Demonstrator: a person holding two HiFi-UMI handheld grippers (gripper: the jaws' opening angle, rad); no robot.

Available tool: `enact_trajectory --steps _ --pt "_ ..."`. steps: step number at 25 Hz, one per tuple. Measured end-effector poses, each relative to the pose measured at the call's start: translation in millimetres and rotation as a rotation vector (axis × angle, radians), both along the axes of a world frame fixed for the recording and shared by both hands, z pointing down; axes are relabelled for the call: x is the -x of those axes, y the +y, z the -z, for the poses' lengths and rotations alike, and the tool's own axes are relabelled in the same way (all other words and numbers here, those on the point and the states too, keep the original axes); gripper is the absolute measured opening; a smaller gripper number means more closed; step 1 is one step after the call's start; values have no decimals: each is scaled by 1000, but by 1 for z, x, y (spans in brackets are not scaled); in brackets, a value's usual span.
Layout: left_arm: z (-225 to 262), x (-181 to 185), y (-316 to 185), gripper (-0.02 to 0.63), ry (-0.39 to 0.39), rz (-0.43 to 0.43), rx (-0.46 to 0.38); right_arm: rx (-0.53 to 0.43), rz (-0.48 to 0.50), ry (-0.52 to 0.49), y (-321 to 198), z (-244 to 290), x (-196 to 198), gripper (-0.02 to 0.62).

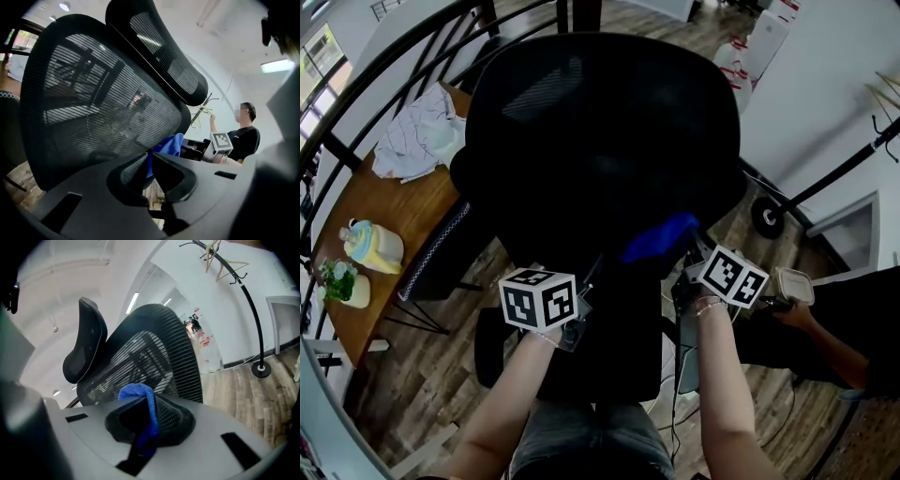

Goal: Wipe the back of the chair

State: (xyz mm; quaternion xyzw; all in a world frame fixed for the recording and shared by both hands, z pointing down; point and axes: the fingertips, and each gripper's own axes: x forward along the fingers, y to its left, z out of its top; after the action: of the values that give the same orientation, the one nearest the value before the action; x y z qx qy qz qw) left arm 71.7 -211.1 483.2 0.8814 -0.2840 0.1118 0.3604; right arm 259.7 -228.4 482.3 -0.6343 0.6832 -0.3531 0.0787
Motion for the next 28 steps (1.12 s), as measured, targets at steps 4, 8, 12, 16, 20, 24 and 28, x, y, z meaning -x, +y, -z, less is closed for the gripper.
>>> enact_trajectory --steps 4,8,12,16,20,24,28 --pt "-3 -15 3 38 -6 -29 6 14 -38 7 10 -6 -26 44" --pt "-5 -23 5 38 -7 -41 13 30 -78 7 19 -13 -47 44" --pt "-7 -23 10 38 -13 -41 19 43 -119 11 28 -15 -61 44" --pt "-9 -17 13 38 -17 -28 24 36 -137 14 35 -9 -63 44" --pt "-9 -4 15 38 -17 -5 25 -1 -125 -22 42 1 -44 44" --pt "-13 19 20 38 -24 41 37 -29 -58 -63 50 4 -3 44" --pt "-18 56 23 38 -31 106 57 -86 70 -20 50 7 51 44"
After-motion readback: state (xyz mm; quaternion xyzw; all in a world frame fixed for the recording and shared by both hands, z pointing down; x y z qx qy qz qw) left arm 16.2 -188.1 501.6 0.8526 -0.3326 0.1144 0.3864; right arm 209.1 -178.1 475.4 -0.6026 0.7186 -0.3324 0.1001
